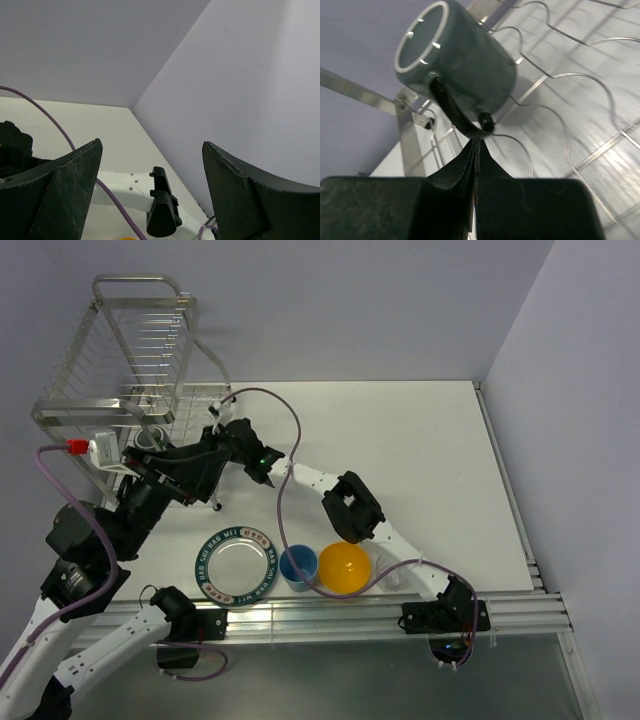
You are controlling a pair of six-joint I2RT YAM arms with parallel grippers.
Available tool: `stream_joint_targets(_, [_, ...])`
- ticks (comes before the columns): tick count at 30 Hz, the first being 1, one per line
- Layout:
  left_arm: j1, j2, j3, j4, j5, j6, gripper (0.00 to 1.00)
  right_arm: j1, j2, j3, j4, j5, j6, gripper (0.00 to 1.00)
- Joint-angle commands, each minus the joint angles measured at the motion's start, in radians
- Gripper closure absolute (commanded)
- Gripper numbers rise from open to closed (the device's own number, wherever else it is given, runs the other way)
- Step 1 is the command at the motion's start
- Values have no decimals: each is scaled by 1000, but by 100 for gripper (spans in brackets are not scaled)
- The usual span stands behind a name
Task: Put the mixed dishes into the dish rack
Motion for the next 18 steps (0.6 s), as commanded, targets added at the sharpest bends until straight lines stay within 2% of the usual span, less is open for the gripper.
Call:
stream_joint_targets(1, [-1, 30, -2, 14, 9, -8, 13, -51, -115, -44, 51, -3, -26, 100])
stream_joint_targets(6, [-3, 66, 3, -33, 0, -20, 13, -136, -282, -188, 59, -16, -62, 100])
stream_joint_targets(7, [-1, 73, 6, -43, 0, -22, 13, -144, -319, -220, 65, -12, -76, 96])
stream_joint_targets(8, [-3, 79, 11, -65, 1, -26, 14, -155, -392, -291, 72, -11, -87, 84])
stream_joint_targets(11, [-3, 94, 33, -84, 14, -40, 14, -170, -543, -441, 89, 12, -99, 67])
stream_joint_targets(14, [-1, 97, 50, -95, 49, -58, 15, -184, -711, -628, 111, 66, -98, 58])
stream_joint_targets(17, [-1, 128, 72, -124, 104, -69, 16, -193, -880, -757, -16, 211, -118, 52])
stream_joint_targets(18, [-1, 155, 78, -159, 116, -74, 17, -196, -911, -761, -197, 265, -119, 51])
